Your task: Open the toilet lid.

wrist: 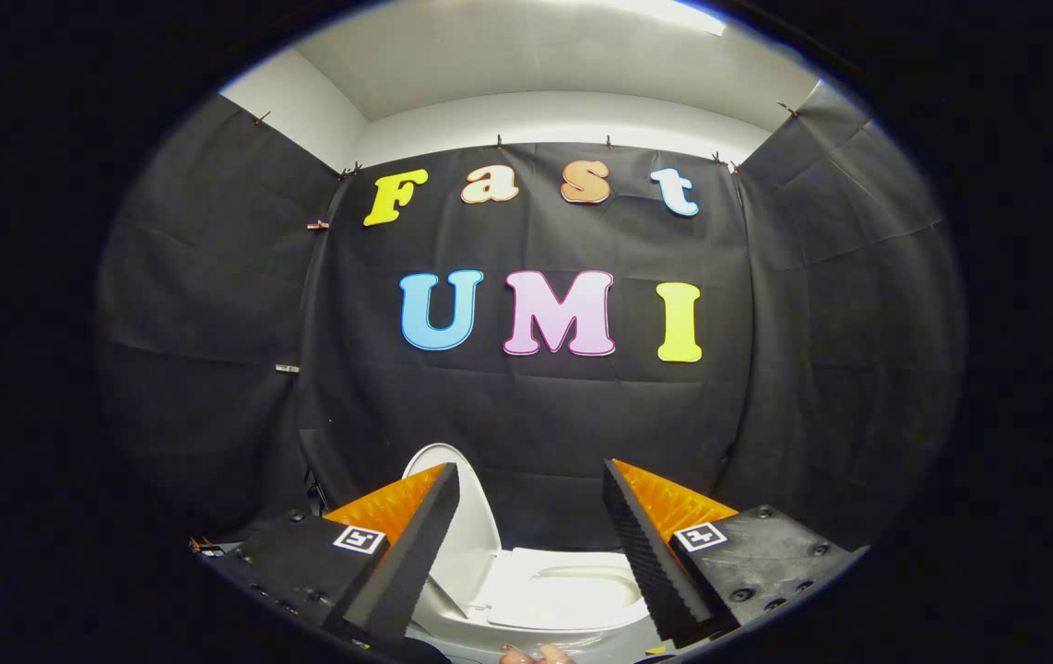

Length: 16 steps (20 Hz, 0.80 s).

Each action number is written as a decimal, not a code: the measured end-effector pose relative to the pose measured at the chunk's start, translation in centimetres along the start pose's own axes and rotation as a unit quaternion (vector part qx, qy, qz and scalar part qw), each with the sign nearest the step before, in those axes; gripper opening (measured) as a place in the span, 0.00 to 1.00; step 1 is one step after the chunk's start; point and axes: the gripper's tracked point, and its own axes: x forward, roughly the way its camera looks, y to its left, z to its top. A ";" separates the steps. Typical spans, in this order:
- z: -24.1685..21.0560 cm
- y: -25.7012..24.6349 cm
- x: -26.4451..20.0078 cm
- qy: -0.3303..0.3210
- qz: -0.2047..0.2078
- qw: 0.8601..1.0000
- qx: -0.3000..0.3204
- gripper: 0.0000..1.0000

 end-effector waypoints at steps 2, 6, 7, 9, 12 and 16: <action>0.0 -0.2 0.0 0.000 0.000 1.000 0.002 0.98; -0.3 -0.3 0.1 0.005 0.001 1.000 0.004 0.98; -0.2 -0.3 0.2 0.004 0.000 1.000 0.004 0.98; -0.1 -0.5 0.2 0.003 -0.001 1.000 0.006 0.98; -0.2 -0.3 0.3 0.005 -0.001 1.000 0.008 0.98; -0.2 -0.2 0.1 0.006 0.000 1.000 0.006 0.98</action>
